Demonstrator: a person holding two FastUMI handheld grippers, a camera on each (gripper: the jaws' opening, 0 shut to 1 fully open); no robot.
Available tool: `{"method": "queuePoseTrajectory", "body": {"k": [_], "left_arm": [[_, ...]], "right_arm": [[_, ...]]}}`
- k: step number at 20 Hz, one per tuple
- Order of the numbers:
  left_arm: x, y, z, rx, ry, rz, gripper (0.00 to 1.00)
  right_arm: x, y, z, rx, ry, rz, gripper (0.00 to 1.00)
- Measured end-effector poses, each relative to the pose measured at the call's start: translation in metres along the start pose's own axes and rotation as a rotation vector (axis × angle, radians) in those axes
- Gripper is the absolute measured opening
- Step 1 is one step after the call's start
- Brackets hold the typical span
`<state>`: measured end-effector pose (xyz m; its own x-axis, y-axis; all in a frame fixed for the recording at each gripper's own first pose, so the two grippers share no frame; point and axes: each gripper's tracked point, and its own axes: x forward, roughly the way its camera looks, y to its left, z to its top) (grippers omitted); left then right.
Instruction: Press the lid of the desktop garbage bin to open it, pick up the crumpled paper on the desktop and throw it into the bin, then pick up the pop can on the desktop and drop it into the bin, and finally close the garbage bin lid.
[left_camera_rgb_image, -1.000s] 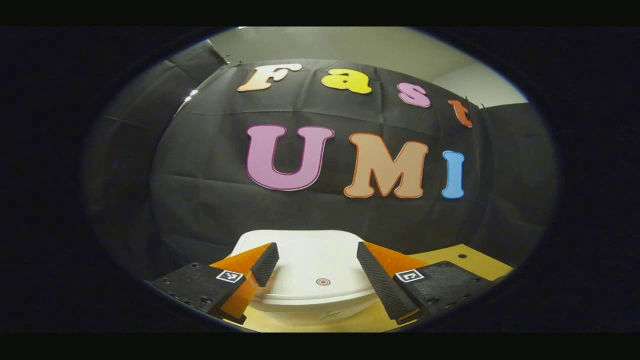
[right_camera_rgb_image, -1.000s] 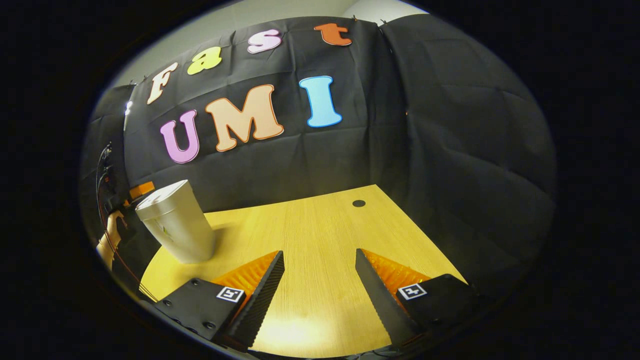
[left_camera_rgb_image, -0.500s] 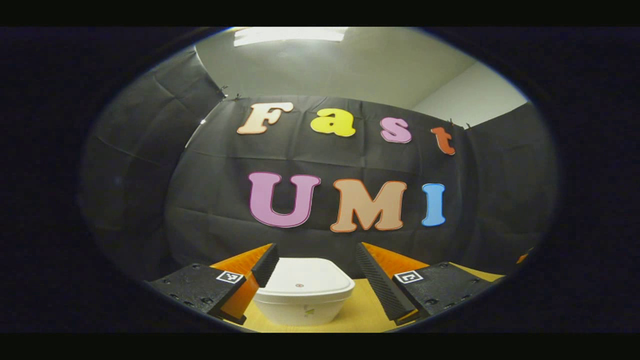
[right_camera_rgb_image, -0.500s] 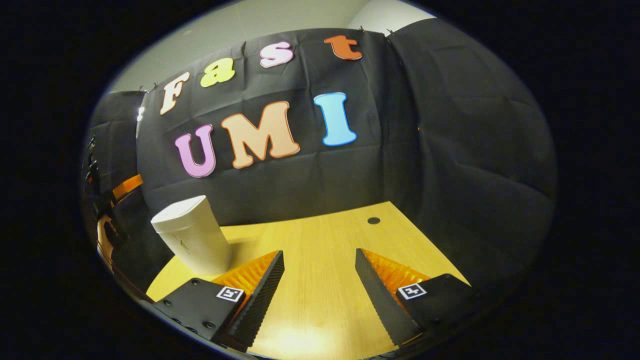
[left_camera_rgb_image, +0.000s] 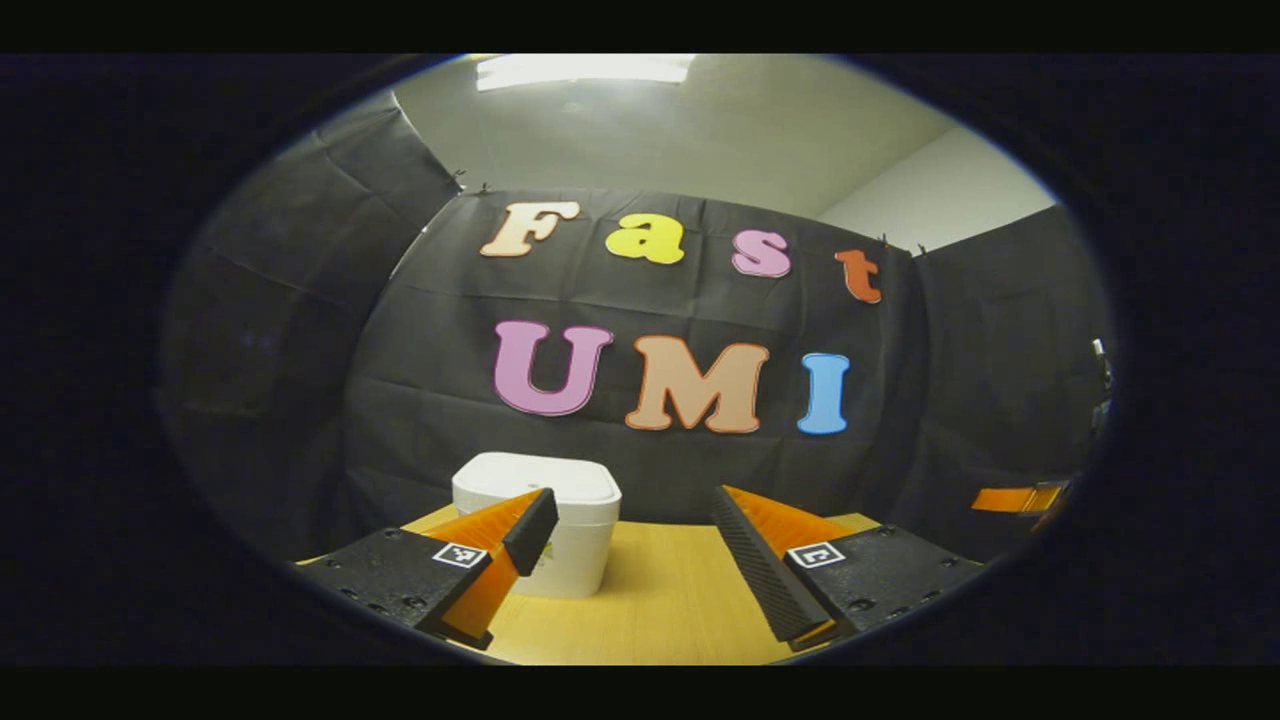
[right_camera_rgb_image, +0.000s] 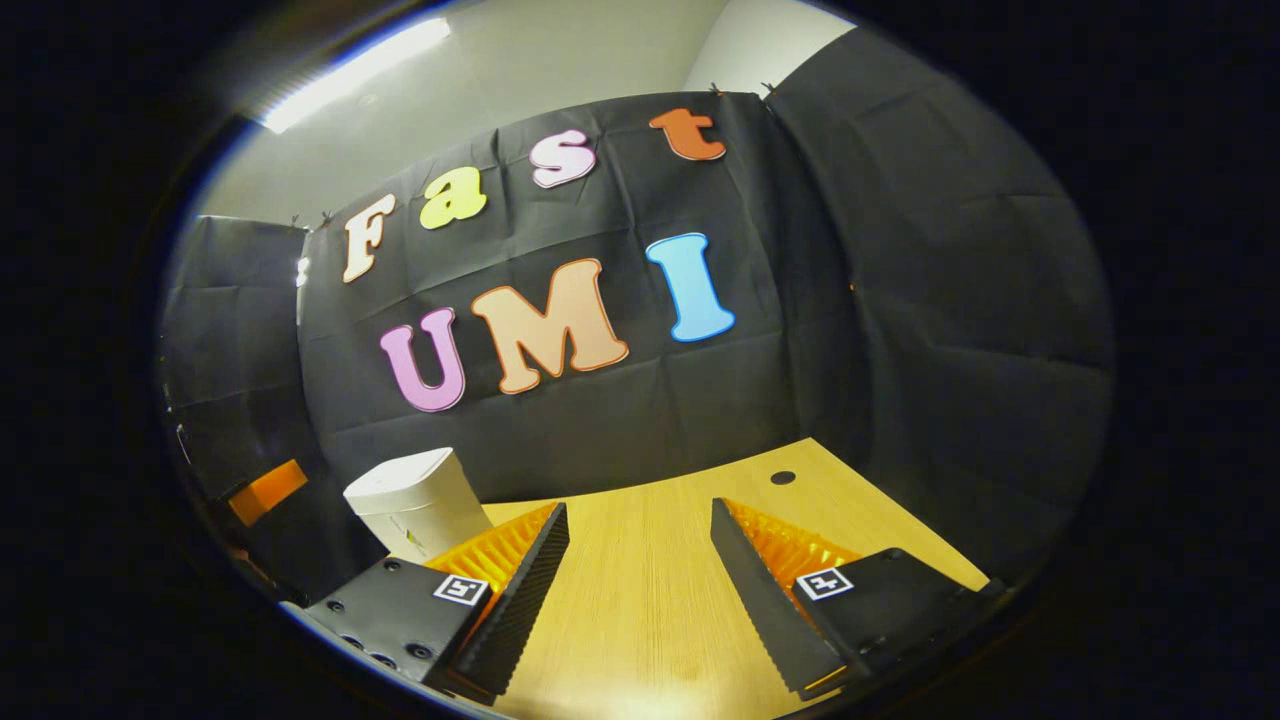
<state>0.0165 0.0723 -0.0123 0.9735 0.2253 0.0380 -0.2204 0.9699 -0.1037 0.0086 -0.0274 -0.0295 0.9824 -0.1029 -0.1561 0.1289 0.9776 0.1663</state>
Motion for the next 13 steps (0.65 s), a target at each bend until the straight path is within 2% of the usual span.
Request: {"method": "queuePoseTrajectory", "body": {"k": [4,13], "left_arm": [[-0.010,-0.014,-0.011,-0.083,0.035,-0.034,0.93],[-0.011,-0.040,-0.011,-0.006,0.049,-0.148,0.92]], "right_arm": [[-0.006,0.007,0.000,-0.026,0.003,0.011,0.96],[-0.016,0.002,0.001,-0.047,-0.012,-0.019,0.95]]}}
